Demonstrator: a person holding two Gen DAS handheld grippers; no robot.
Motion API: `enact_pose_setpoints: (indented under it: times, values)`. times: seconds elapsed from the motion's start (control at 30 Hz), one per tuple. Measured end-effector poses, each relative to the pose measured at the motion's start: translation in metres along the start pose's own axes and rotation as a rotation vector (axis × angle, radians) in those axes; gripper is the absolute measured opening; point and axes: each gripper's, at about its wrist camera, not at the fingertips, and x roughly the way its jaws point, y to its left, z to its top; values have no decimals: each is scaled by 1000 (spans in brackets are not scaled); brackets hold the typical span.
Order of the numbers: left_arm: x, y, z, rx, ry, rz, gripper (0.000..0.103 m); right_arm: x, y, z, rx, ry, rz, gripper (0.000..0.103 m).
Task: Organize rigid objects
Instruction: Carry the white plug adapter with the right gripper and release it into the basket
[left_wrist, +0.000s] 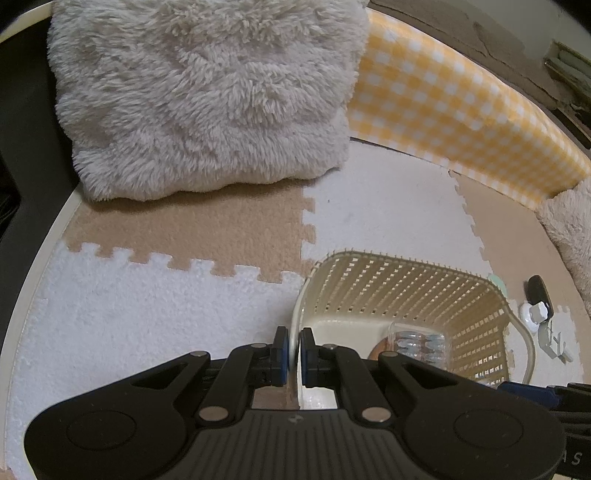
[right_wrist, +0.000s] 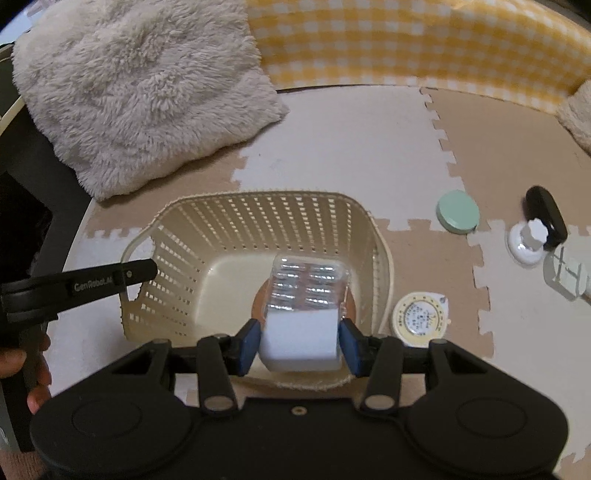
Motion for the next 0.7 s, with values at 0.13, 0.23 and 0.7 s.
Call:
enact_pose_setpoints:
  times: [0.13,0.23,0.7]
  values:
    - [0,0,0,1,1,0,7,-1,-1,0,12,2,-7,50]
    - [0,0,0,2,1,0,7,-1,-2,-1,20,4,-3,51]
    - [1,0,0,3,0,1,7,-21,-7,-3,27,-19,65,56]
